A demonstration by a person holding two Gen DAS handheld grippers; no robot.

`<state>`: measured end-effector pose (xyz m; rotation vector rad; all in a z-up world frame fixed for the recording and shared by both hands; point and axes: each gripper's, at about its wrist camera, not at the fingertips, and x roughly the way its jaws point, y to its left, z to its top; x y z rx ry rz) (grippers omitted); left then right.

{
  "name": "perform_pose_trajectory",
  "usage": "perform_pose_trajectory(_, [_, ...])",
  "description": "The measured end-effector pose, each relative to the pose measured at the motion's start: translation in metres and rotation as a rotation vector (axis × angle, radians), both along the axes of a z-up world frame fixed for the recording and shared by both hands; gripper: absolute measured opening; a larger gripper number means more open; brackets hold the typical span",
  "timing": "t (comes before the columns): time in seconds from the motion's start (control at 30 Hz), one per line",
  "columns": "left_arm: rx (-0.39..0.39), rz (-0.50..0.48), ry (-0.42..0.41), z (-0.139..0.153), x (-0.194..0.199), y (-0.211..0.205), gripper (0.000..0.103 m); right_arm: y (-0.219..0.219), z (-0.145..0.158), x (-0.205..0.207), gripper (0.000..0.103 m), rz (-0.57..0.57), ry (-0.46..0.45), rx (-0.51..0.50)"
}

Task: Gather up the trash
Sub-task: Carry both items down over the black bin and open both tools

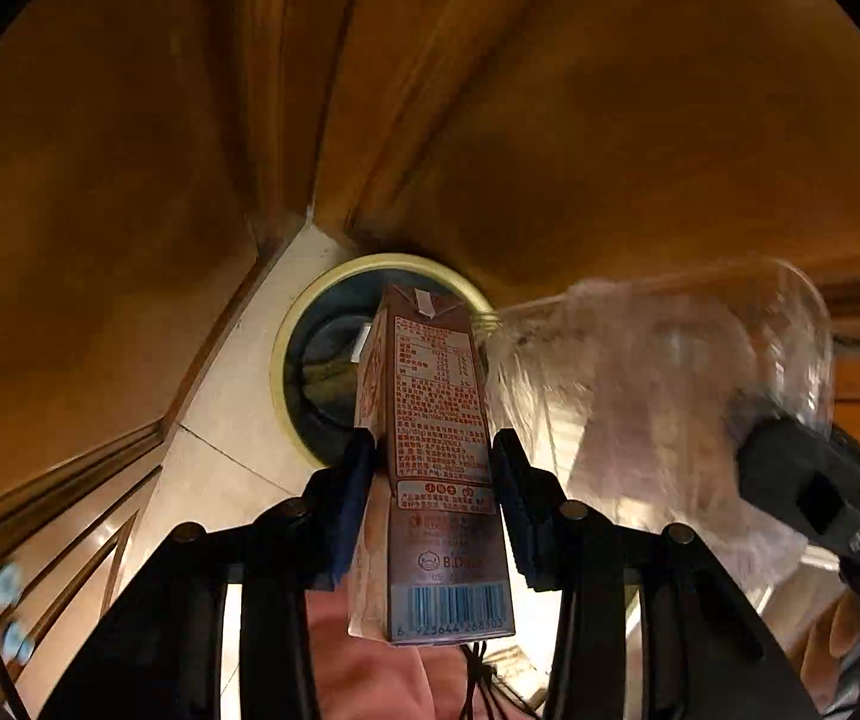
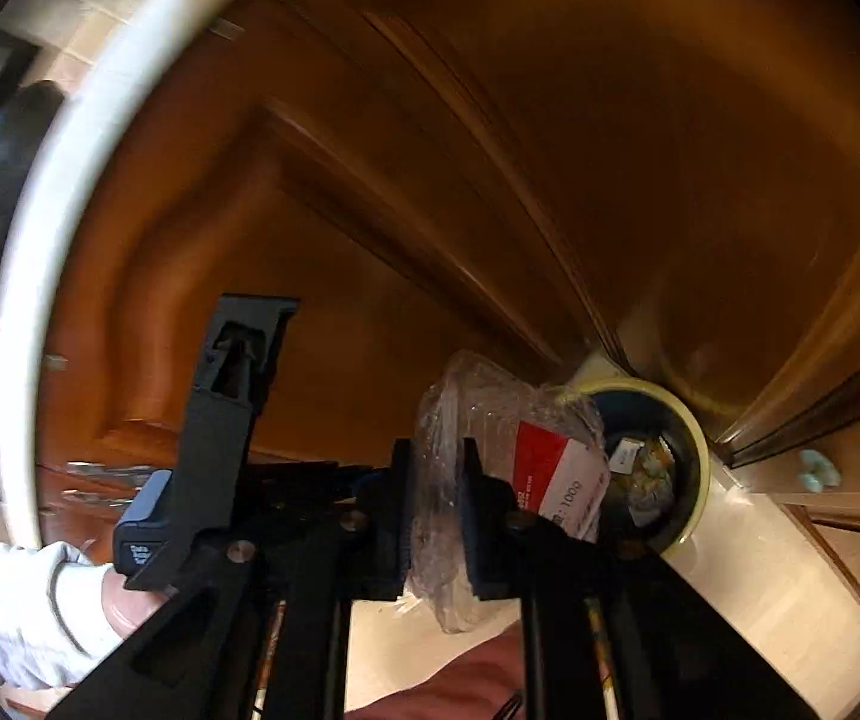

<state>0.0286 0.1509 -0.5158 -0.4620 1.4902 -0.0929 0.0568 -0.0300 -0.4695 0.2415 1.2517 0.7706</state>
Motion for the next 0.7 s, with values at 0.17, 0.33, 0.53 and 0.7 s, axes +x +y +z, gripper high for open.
perform_pose_trajectory(0.17, [0.037, 0.003, 0.023, -0.056, 0.009, 0.0, 0.06, 0.009, -0.052, 0.005, 0.027, 0.007, -0.019, -0.123])
perform_pose_trajectory(0.33, [0.086, -0.032, 0.041, -0.075, 0.011, -0.006, 0.064, 0.011, -0.081, 0.012, 0.044, -0.019, 0.031, -0.176])
perform_pose_trajectory(0.53, [0.137, -0.071, 0.033, -0.061, 0.008, -0.01, 0.064, 0.009, -0.078, 0.008, 0.044, -0.04, 0.029, -0.237])
perform_pose_trajectory(0.7, [0.163, -0.087, 0.026, -0.035, -0.001, -0.006, 0.064, 0.0, -0.062, -0.001, 0.044, -0.05, 0.039, -0.283])
